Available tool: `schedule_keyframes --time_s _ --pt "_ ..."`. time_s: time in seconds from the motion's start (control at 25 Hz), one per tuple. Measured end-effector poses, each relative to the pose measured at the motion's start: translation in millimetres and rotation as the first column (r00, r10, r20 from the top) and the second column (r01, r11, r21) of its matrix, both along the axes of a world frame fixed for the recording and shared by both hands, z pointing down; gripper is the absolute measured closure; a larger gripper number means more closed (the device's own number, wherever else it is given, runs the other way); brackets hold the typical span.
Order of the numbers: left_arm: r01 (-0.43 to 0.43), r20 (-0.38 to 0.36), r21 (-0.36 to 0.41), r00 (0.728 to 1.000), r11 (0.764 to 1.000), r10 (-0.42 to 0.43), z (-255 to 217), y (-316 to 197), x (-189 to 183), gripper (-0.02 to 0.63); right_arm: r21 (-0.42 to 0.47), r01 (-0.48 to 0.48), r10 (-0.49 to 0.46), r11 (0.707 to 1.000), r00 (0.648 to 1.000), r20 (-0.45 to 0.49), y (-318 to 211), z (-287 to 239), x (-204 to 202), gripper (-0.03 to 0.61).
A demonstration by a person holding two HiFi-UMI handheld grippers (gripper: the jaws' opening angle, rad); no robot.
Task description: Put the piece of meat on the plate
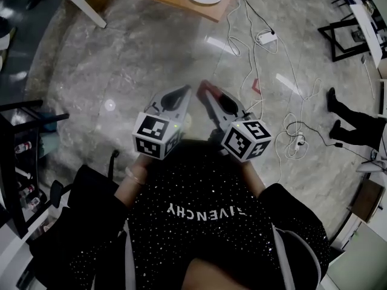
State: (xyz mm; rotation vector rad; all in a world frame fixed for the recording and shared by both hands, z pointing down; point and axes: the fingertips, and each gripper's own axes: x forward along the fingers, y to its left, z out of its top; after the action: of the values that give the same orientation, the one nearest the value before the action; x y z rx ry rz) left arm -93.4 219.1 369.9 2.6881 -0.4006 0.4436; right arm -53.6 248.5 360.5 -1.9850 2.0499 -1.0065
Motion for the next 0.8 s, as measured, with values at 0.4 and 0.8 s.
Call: schedule_keyframes --time_s 0.4,0.8 --pt "-0.011 0.007 0.032 1.000 0.999 0.010 -6.2 7.5 6.6 0.604 0.045 0.006 -0.007 0.999 1.000 0.018 5.1 -6.0 2.3 0.480" --pt "-0.018 0.020 0.044 1.000 0.999 0.018 -14.4 4.4 14.3 0.604 0.056 -0.008 0.005 0.998 0.998 0.056 2.8 -9.5 12.0 0.480"
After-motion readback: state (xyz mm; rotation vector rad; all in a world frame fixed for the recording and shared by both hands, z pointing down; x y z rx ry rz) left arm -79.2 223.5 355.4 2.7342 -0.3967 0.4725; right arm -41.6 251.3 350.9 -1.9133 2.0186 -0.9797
